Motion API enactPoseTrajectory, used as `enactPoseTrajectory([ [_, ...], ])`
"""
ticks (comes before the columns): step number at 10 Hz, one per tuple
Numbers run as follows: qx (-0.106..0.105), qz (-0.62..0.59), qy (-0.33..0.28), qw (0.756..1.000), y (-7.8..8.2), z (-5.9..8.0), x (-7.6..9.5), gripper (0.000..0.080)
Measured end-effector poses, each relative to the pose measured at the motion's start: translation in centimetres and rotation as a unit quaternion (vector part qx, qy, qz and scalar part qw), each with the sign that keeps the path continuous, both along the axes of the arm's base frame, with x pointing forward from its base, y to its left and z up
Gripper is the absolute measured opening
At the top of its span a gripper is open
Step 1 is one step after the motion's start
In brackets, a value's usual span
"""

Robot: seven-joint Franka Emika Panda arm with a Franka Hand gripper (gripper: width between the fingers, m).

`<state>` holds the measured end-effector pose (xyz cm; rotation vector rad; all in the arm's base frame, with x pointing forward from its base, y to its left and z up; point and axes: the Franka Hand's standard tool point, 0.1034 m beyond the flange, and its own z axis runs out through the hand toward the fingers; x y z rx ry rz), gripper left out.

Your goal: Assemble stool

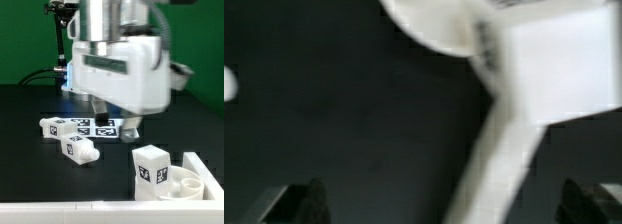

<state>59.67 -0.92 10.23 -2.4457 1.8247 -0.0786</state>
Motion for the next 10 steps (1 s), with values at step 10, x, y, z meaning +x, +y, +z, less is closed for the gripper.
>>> enactPoseTrajectory([
  [10,0.046,-0.389,0.022,0.92,-0.6,-3.6,-4.7,0.0649],
])
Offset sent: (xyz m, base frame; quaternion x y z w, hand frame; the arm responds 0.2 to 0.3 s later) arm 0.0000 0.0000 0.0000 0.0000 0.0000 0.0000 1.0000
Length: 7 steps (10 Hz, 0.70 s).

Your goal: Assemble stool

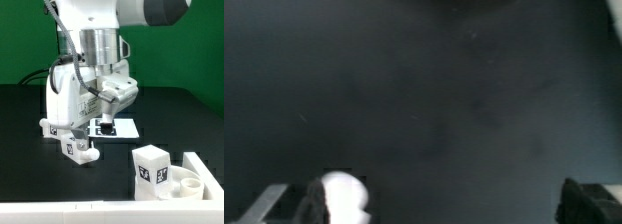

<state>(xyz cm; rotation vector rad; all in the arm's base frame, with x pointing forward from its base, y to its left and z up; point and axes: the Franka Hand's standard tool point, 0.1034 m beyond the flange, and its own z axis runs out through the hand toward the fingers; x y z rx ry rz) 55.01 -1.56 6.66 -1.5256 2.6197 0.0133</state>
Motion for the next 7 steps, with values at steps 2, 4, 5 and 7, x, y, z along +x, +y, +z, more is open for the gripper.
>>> enactPoseTrajectory([
  [2,0.008,-0.037,0.0,0.999,0.1,0.1,0.3,0.0649],
  [4,0.018,-0.092,0.004,0.996,0.3,-0.2,0.0,0.0649],
  [5,0.029,-0.156,0.008,0.987,-0.3,-1.2,-1.9,0.0649],
  [7,0.052,-0.227,0.033,0.972,-1.2,-2.5,-5.6,0.0649],
])
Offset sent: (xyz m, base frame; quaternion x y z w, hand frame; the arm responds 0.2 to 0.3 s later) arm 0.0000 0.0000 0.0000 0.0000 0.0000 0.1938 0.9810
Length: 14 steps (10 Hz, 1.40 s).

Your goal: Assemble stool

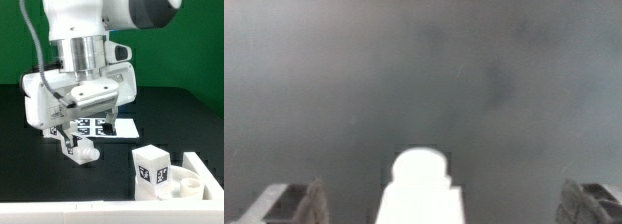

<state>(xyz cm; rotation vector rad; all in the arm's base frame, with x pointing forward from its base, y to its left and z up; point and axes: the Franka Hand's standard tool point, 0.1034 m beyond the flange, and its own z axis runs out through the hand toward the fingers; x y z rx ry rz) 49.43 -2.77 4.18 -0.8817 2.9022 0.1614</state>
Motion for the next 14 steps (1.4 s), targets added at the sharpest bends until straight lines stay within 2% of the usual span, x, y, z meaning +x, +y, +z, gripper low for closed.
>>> enactPoseTrajectory([
  [1,-0.001,-0.008,0.019,1.0,-0.5,-1.2,-1.5,0.0649],
  [3,-0.008,-0.006,0.032,0.999,-0.3,-2.3,-2.0,0.0649],
  [6,-0.009,-0.006,0.033,0.999,-0.4,-2.6,-2.1,0.0649],
  [9,-0.009,-0.01,0.049,0.999,-0.9,-3.7,-3.4,0.0649],
  [10,-0.009,0.008,0.047,0.999,-0.8,-3.7,-3.4,0.0522],
  [11,-0.009,0.008,0.047,0.999,-0.8,-3.7,-3.4,0.0522],
  [12,-0.011,0.038,0.044,0.998,-0.9,-3.7,-3.4,0.0382],
  [13,-0.013,0.104,0.035,0.994,-0.8,-3.6,-3.3,0.033],
  [14,-0.02,0.22,0.011,0.975,-0.3,-3.0,-2.8,0.033],
])
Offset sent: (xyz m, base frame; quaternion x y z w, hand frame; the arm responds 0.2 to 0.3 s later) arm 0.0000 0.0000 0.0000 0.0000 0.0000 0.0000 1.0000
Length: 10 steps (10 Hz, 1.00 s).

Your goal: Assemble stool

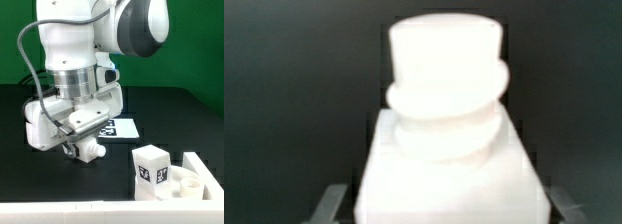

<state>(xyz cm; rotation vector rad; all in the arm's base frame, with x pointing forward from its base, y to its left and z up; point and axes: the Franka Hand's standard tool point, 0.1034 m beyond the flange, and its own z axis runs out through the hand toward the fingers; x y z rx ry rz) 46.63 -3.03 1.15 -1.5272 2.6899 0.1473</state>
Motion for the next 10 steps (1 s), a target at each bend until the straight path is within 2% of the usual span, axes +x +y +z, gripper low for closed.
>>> enactPoseTrajectory([
  [1,0.004,0.084,-0.012,0.996,0.5,0.4,0.0,0.033],
  [5,0.005,0.213,-0.023,0.977,0.3,0.3,-0.3,0.033],
  [6,0.0,0.264,-0.028,0.964,0.3,0.3,-0.1,0.033],
  [7,-0.023,0.398,-0.04,0.916,0.7,0.5,0.4,0.033],
  [8,-0.02,0.461,-0.035,0.886,1.6,0.3,0.1,0.033],
  [9,-0.022,0.491,-0.029,0.871,1.9,0.2,0.1,0.033],
  [10,-0.022,0.518,-0.033,0.855,1.5,0.3,0.1,0.033],
])
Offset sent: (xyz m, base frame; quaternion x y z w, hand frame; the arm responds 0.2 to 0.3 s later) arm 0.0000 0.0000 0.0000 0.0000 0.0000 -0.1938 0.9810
